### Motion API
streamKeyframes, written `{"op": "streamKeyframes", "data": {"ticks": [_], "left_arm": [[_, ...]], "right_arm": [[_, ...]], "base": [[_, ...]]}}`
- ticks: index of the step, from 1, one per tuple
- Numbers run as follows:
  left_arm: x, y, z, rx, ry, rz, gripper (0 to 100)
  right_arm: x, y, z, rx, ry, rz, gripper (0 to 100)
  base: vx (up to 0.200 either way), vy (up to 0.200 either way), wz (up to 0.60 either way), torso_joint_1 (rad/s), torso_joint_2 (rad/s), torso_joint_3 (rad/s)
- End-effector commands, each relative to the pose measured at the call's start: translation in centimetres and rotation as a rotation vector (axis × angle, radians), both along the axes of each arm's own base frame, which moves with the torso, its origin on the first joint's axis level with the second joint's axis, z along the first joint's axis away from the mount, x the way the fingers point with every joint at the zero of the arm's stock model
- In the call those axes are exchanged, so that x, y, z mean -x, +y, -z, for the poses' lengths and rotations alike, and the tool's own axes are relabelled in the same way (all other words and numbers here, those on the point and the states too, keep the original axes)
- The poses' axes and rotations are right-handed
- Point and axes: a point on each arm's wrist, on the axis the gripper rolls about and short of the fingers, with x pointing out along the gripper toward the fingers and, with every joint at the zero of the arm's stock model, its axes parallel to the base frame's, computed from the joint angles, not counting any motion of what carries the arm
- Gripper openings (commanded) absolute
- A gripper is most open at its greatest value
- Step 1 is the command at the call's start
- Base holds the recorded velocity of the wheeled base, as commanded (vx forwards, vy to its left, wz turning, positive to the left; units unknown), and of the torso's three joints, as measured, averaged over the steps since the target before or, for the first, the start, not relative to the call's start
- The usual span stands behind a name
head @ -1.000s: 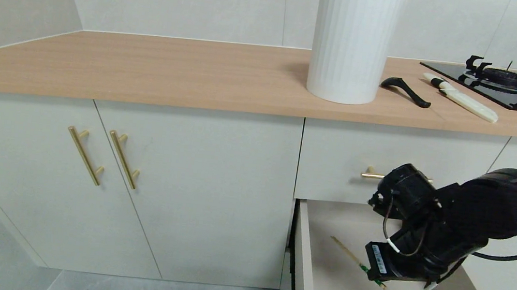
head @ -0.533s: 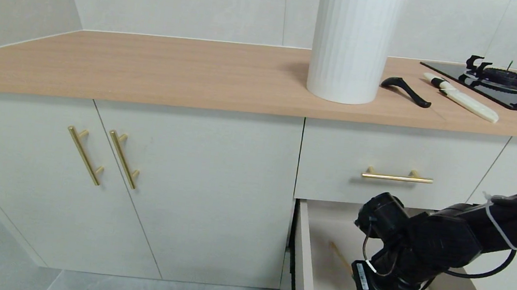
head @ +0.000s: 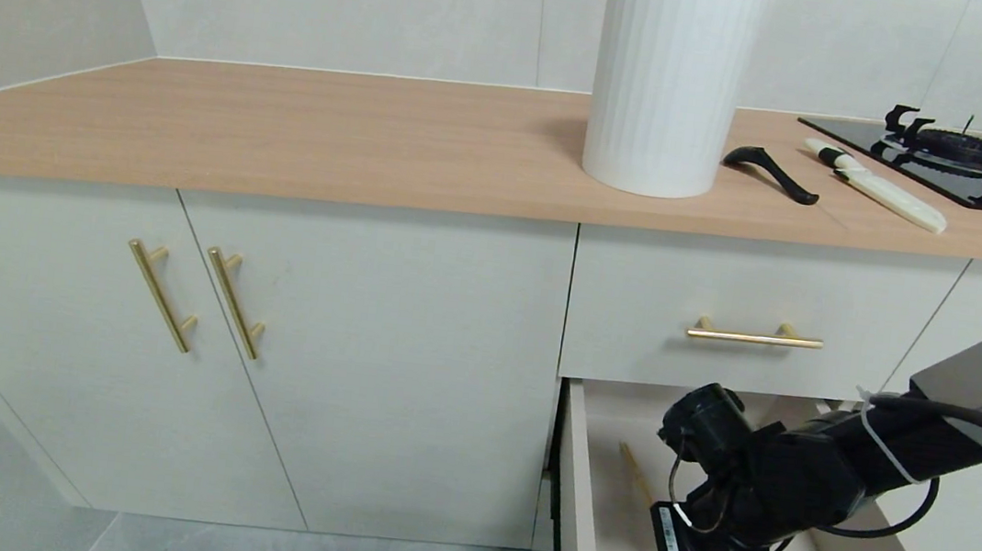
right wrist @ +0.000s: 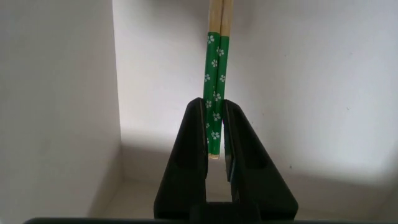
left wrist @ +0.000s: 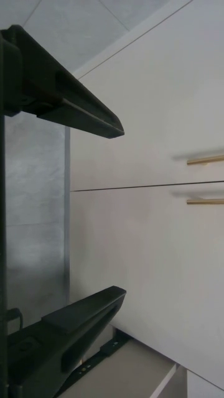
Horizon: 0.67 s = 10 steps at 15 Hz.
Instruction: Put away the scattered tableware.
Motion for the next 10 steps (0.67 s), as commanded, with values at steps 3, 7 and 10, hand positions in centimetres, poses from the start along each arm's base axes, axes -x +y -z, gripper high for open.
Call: {"op": "streamKeyframes", "data": {"ticks": [3,7,10], "left_arm": [[0.0,0.0,0.0,0.000,0.000,-0.001,100],[0.0,0.0,0.0,0.000,0.000,-0.001,100],[0.0,0.0,0.0,0.000,0.000,-0.001,100]], "right_arm": [[-0.4,0.0,2.4,0.015,0.002,0.007,0],[-0.8,0.1,3.8,0.068,-0.030,0.032,0],[-0.9,0.1,3.7,0.065,-0.034,0.032,0]], "base": [[0.000,0.000,0.00,0.000,0.00,0.000],[0.000,0.000,0.00,0.000,0.00,0.000],[0.000,0.000,0.00,0.000,0.00,0.000]]}}
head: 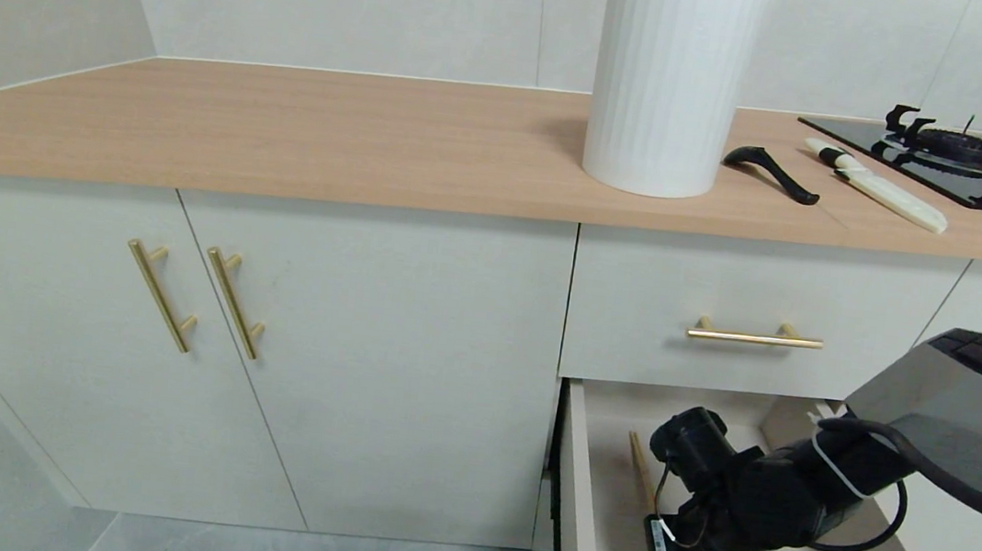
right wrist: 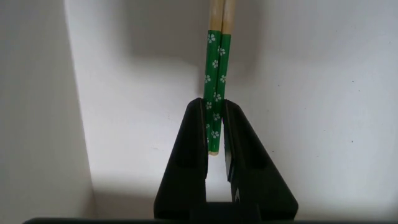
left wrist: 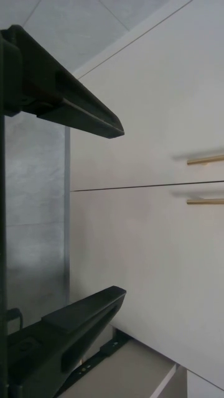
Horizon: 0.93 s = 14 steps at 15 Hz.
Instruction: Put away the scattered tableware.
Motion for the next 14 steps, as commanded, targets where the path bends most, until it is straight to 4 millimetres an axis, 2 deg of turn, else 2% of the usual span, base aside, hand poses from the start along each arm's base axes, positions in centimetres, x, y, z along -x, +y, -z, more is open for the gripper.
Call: {"op": "streamKeyframes", "data": {"ticks": [1,3,4,10,12,14], "left_arm": [[0.0,0.0,0.0,0.000,0.000,-0.001,100],[0.0,0.0,0.0,0.000,0.000,-0.001,100],[0.0,0.0,0.0,0.000,0.000,-0.001,100],[0.0,0.0,0.0,0.000,0.000,-0.001,100],[0.0,0.0,0.0,0.000,0.000,-0.001,100],[0.0,0.0,0.0,0.000,0.000,-0.001,100]], "right_arm": [[0.0,0.0,0.1,0.001,0.003,0.000,0],[0.0,0.0,0.1,0.001,0.003,0.000,0],[0.0,0.0,0.0,0.000,0.000,0.000,100],[0.2,0.0,-0.4,-0.006,-0.006,-0.001,100],[0.7,-0.3,-2.5,-0.030,-0.046,-0.003,100],[1.6,-0.9,-6.3,-0.086,-0.133,-0.006,100]], "base": [[0.000,0.000,0.00,0.000,0.00,0.000],[0.000,0.000,0.00,0.000,0.00,0.000],[0.000,0.000,0.00,0.000,0.00,0.000],[0.000,0.000,0.00,0.000,0.00,0.000],[0.000,0.000,0.00,0.000,0.00,0.000],[0.000,0.000,0.00,0.000,0.00,0.000]]}}
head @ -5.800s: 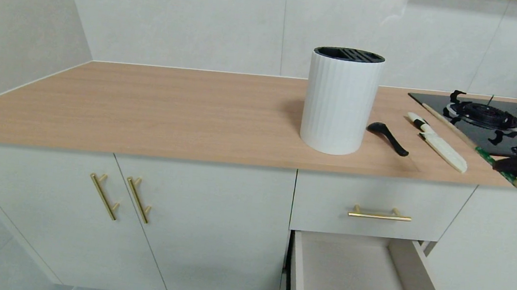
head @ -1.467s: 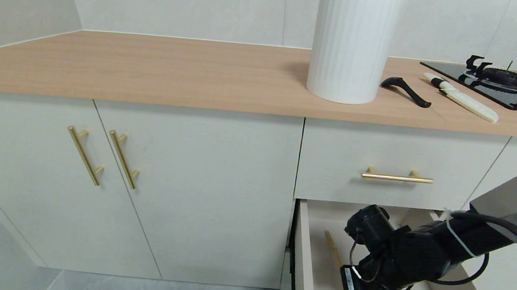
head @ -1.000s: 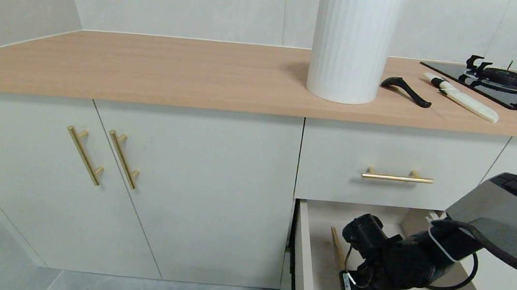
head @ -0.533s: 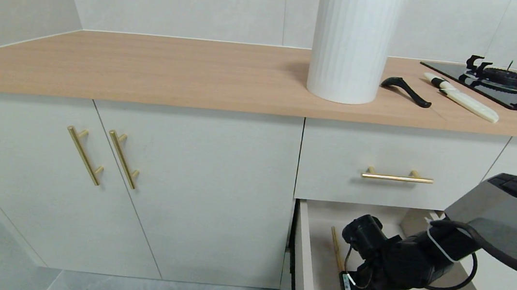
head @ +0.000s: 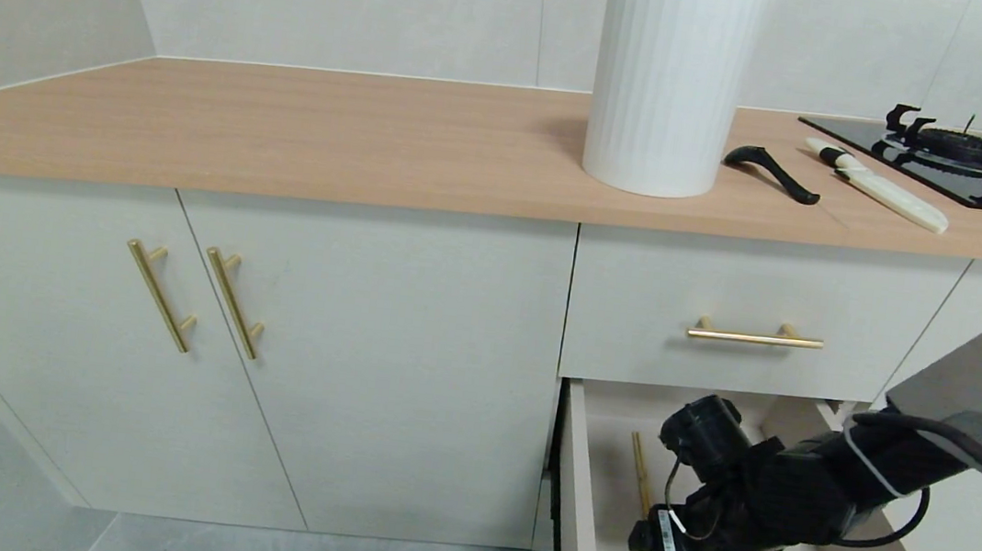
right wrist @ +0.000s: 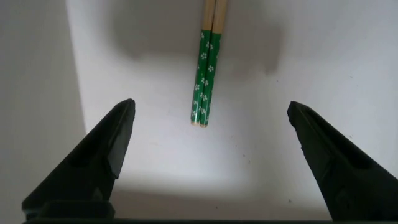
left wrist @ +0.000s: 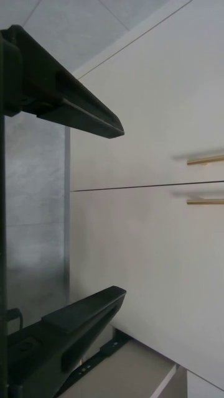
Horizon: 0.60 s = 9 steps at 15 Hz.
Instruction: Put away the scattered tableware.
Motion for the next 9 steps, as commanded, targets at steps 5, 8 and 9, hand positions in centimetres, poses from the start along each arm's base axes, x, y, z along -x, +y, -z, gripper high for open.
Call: {"op": "streamKeyframes", "data": {"ticks": [5,8,9], "left_arm": [[0.0,0.0,0.0,0.001,0.000,-0.001,100],[0.0,0.0,0.0,0.001,0.000,-0.001,100],[0.0,0.0,0.0,0.001,0.000,-0.001,100]], "right_arm": [[7.1,-5.8,-18.2,-0.119,-0.235,0.027,100],[11.5,-9.8,-23.3,-0.121,-0.383,0.014,100],[12.1,-10.5,-23.8,-0.108,-0.413,0.010,100]], "base": [[0.000,0.000,0.00,0.000,0.00,0.000],[0.000,0.000,0.00,0.000,0.00,0.000],[0.000,0.000,0.00,0.000,0.00,0.000]]}}
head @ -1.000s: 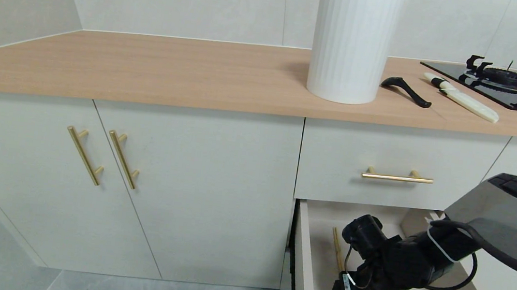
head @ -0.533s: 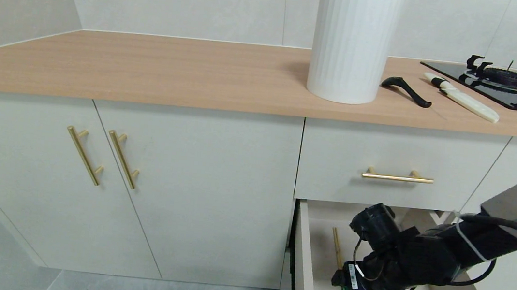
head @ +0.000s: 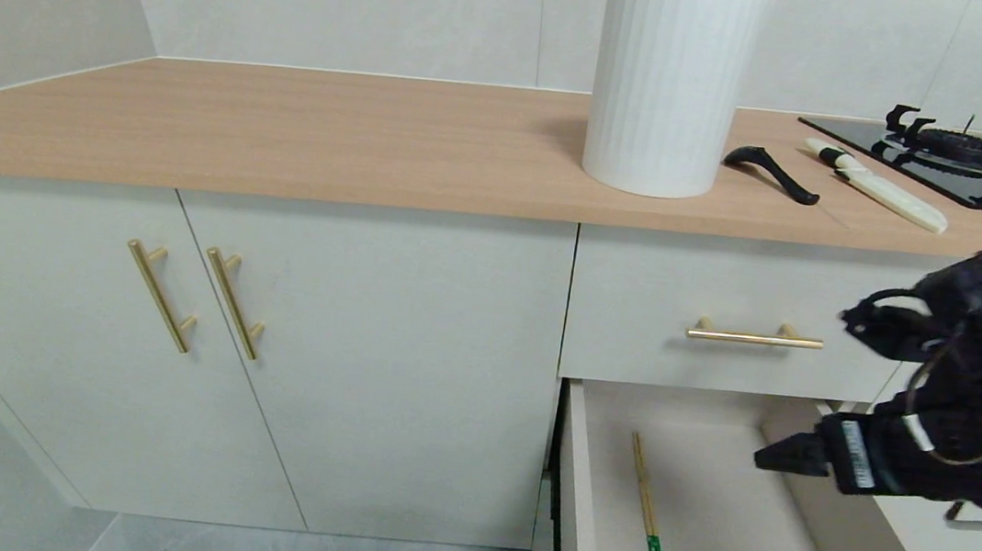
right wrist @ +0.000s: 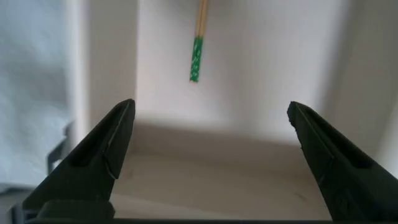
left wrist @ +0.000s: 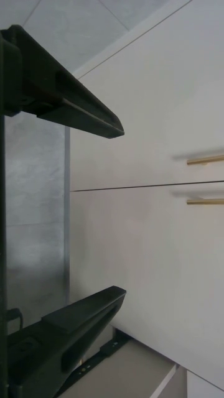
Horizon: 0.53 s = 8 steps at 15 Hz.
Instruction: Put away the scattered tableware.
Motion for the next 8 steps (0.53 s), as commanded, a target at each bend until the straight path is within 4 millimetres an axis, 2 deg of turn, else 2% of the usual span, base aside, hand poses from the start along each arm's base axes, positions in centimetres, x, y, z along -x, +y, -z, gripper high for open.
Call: {"op": "streamKeyframes", "data": {"ticks": [1,3,6,8], "left_arm": [[0.0,0.0,0.0,0.000,0.000,-0.001,100],[0.0,0.0,0.0,0.000,0.000,-0.001,100],[0.0,0.0,0.0,0.000,0.000,-0.001,100],[0.0,0.0,0.0,0.000,0.000,-0.001,100]], "right_arm": [[4.5,-3.9,-5.3,-0.028,-0.213,0.042,100],[4.6,-4.9,-5.7,-0.026,-0.241,0.086,100],[4.8,-5.2,-5.6,0.013,-0.247,0.065,100],[5.8,-5.4,-5.6,0.055,-0.276,0.019,100]], "base": [[0.000,0.000,0.00,0.000,0.00,0.000],[0.000,0.000,0.00,0.000,0.00,0.000],[0.000,0.000,0.00,0.000,0.00,0.000],[0.000,0.000,0.00,0.000,0.00,0.000]]}}
